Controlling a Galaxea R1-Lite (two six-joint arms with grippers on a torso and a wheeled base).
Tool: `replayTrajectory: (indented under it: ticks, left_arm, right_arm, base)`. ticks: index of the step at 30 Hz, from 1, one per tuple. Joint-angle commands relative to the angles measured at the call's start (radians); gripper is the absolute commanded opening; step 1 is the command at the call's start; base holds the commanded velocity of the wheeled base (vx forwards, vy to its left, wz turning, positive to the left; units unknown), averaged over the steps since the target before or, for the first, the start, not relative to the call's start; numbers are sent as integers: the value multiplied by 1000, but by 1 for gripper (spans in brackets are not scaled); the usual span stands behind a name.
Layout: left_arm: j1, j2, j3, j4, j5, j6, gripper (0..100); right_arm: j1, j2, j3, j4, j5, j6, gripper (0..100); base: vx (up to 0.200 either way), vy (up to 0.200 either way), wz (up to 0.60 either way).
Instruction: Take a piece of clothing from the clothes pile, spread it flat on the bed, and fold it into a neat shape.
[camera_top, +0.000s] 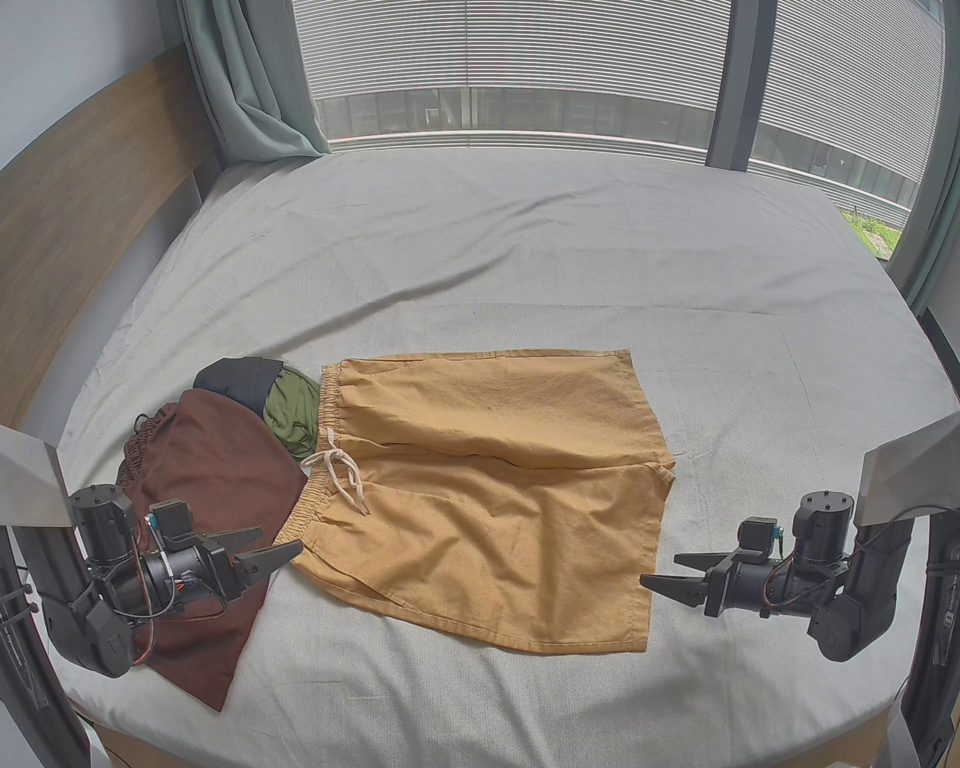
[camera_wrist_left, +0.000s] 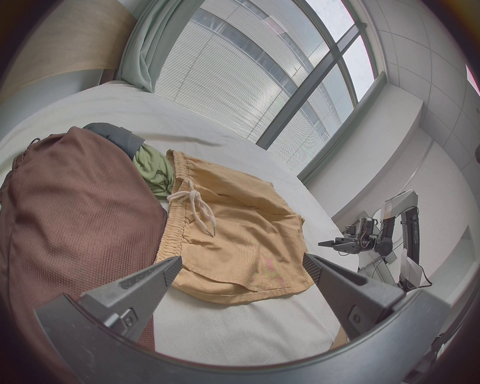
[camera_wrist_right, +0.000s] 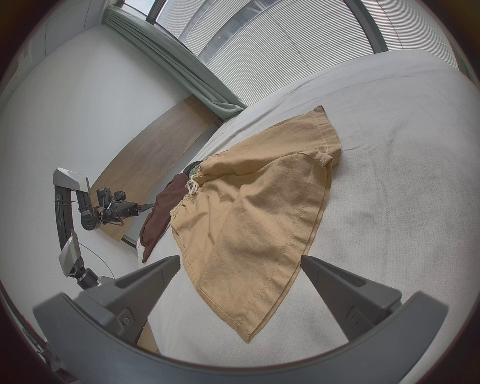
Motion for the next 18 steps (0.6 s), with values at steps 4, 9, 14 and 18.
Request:
replayTrajectory:
  ticks: [4, 9, 14, 18]
  left_arm:
    - [4, 77, -27, 0, 11, -4, 100]
    - [6, 111, -44, 0, 25, -4, 100]
    - [7, 145, -68, 0, 49, -8, 100]
    - [7, 165, -74, 0, 56, -8, 100]
  right_arm:
    - [4, -5, 3, 0, -1, 0, 100]
    - [3, -3, 0, -1, -2, 0, 100]
    - [3, -3, -1, -1, -4, 0, 100]
    - [3, -3, -1, 0, -4, 0, 100]
  base:
    - [0, 0, 0]
    - [0, 0, 0]
    - [0, 0, 0]
    - [0, 0, 0]
